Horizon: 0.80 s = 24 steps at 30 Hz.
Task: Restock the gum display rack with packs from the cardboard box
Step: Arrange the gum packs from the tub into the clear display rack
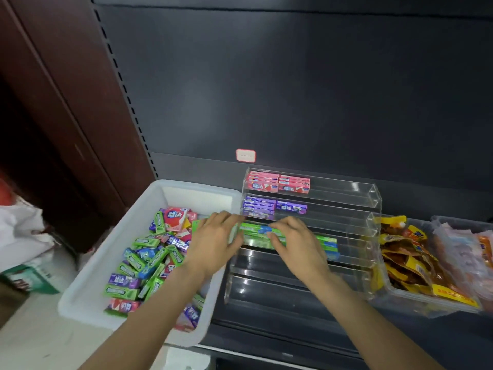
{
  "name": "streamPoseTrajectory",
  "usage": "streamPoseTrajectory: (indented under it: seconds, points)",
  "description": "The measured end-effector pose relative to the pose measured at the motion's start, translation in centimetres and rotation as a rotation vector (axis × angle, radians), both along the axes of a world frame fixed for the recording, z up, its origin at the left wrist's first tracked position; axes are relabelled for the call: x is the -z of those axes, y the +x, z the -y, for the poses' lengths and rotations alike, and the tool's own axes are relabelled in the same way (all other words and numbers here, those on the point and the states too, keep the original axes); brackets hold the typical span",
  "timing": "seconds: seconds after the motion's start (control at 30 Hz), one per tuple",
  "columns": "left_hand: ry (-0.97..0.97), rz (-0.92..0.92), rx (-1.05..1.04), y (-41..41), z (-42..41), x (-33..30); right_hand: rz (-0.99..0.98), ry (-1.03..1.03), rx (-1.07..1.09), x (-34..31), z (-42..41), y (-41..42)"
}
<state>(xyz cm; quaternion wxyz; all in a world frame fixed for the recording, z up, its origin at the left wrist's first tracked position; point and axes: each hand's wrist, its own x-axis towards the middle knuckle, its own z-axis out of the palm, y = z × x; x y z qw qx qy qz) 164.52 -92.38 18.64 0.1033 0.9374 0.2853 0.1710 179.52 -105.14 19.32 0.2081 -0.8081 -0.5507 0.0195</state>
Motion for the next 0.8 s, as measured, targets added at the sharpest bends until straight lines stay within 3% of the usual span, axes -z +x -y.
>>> streamPoseTrajectory:
  seconds: [0.13, 0.3, 0.53, 0.63, 0.8]
  points:
    - [-0.073, 0.009, -0.223, -7.6, -5.1, 0.4, -0.060, 0.025, -0.066, -0.4, -5.1, -5.6]
    - [-0.090, -0.092, -0.354, -15.9, -11.9, 1.3, -0.100, -0.094, -0.104, 1.4, -12.1, -12.9]
    - [-0.342, -0.239, -0.235, -20.8, -18.6, 2.7, -0.191, -0.366, -0.030, 5.4, -18.7, -18.4]
    - [-0.522, -0.226, -0.169, -21.6, -19.7, 3.3, -0.205, -0.372, 0.069, 6.2, -19.9, -19.0]
    - [-0.661, -0.159, -0.098, -21.8, -19.9, 2.8, -0.228, -0.364, 0.183, 7.2, -21.2, -18.5]
